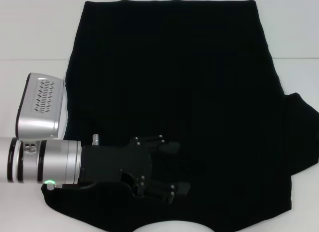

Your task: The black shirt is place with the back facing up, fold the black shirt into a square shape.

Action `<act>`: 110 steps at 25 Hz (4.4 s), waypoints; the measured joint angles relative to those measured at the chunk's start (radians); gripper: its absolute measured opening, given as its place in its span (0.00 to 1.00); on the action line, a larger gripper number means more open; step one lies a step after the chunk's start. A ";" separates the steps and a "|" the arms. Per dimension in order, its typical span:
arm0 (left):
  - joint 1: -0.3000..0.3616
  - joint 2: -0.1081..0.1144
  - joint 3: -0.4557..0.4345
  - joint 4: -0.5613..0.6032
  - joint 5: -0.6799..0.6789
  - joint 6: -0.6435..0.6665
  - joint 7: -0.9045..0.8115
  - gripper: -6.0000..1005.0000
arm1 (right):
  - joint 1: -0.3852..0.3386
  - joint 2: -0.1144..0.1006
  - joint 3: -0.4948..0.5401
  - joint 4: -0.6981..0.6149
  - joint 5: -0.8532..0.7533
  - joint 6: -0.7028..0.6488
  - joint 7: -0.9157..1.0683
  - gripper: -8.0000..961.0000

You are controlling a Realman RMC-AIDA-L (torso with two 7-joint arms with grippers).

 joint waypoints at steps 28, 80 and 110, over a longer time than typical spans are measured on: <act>0.004 -0.005 -0.002 -0.013 -0.002 0.003 -0.012 0.94 | -0.059 -0.026 0.007 -0.090 0.000 -0.015 -0.010 0.01; 0.011 0.028 -0.159 -0.017 0.011 0.003 -0.161 0.87 | 0.148 0.117 -0.166 -0.119 0.172 -0.040 -0.098 0.48; 0.201 0.059 -0.479 0.200 0.435 -0.028 -0.406 0.83 | -0.014 0.168 -0.155 -0.029 0.627 -0.121 -0.629 0.98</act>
